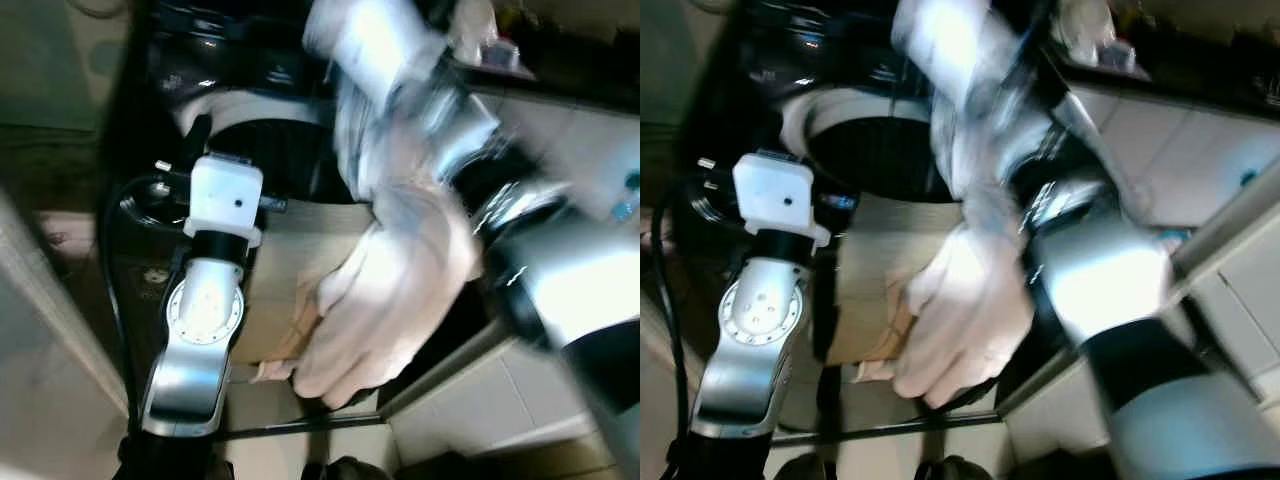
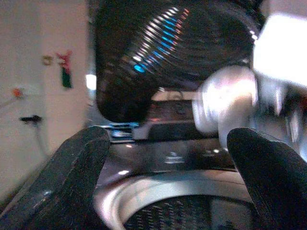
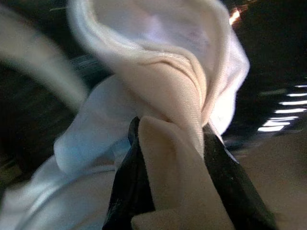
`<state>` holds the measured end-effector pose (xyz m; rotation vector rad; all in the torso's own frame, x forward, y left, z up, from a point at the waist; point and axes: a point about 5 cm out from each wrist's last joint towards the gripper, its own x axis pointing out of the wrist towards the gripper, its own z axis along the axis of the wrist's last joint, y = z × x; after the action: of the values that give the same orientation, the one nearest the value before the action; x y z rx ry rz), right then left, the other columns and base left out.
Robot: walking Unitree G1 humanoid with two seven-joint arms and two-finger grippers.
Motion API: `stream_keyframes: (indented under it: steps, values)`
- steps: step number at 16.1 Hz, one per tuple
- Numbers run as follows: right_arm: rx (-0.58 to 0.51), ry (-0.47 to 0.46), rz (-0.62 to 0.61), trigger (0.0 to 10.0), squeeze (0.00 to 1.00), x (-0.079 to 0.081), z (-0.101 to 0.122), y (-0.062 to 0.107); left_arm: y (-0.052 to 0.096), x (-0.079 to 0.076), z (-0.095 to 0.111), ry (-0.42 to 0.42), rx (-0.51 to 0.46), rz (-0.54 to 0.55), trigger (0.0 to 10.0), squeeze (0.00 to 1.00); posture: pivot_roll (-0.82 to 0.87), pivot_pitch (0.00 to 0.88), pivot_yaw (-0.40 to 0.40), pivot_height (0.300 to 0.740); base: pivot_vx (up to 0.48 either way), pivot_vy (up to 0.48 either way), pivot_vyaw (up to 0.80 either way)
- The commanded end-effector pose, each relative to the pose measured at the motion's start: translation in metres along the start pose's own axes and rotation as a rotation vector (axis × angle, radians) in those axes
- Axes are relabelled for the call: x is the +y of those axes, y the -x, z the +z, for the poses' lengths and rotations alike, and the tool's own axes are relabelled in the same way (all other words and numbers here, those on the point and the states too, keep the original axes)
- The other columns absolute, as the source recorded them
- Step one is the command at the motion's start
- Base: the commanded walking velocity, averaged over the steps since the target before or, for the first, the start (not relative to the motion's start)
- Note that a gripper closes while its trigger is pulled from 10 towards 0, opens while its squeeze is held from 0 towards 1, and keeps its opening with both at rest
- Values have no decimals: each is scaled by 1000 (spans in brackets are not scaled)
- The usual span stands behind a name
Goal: Clothes washing
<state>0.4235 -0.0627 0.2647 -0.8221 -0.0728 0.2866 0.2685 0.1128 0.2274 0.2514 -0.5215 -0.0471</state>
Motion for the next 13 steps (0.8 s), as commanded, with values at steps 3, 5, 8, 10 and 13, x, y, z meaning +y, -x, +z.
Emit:
stream_keyframes:
  steps: [3,5,8,10,13]
  values:
    - [75,424,221,10000,0,34,-29,5,2,-3,7,0,-1,-20,10000,0,178,56,-211,740,0,0,0]
    - [40,878,270,10000,0,41,-42,8,0,-6,7,8,3,-38,10000,0,151,49,-200,740,0,0,0]
    - [59,951,294,10000,1000,40,-56,11,-3,-9,7,20,7,-55,10000,0,134,47,-192,740,0,0,0]
    - [73,800,254,10000,1000,35,-54,10,-3,-10,7,21,11,-62,10000,0,131,46,-189,740,0,0,0]
    - [78,-156,91,10000,1000,10,-30,4,-5,-10,6,22,13,-68,10000,0,129,36,-181,740,0,0,0]
